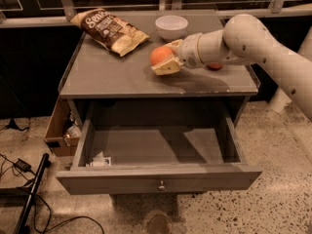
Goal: Pick orange from top drawer and place on counter
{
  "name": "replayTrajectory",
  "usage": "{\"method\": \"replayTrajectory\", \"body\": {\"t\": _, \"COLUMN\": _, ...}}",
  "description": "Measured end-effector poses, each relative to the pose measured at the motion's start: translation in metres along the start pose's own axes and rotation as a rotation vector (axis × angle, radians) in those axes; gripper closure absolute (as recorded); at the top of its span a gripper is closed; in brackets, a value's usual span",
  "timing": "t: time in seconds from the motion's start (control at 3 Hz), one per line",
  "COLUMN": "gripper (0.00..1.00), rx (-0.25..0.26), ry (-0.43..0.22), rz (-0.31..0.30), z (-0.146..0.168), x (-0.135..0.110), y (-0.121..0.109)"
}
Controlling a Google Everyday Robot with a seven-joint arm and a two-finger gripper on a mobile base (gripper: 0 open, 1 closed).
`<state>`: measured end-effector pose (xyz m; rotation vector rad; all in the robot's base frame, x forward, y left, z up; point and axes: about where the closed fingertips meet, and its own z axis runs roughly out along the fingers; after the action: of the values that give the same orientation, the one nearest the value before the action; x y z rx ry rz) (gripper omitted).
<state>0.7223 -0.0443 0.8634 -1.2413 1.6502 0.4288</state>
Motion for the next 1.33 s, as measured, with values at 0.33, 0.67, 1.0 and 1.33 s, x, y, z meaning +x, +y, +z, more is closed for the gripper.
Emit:
{"method": "replayTrajectory", "body": {"t": 0.33, "gripper": 1.00, "rx": 0.002, "ry": 0.003, "rz": 0.012, "z": 0.0024, "x": 0.0048, "y": -0.0013}}
{"method": "replayTrajectory", "body": {"t": 0.67, "gripper": 1.00, "rx": 0.001, "ry": 0.003, "rz": 0.020, "z": 0.0046, "x": 0.0081, "y": -0.0014}}
{"method": "replayTrajectory", "body": {"t": 1.0, "gripper": 0.87, "rx": 0.001, "ry": 0.003, "rz": 0.020, "z": 0.0047, "x": 0.0081, "y": -0.0013}}
{"method": "replayTrajectory", "body": {"t": 1.33, "gripper": 0.56, "rx": 0.001, "ry": 0.003, "rz": 0.020, "z": 0.0047, "x": 0.0081, "y": -0.0013}}
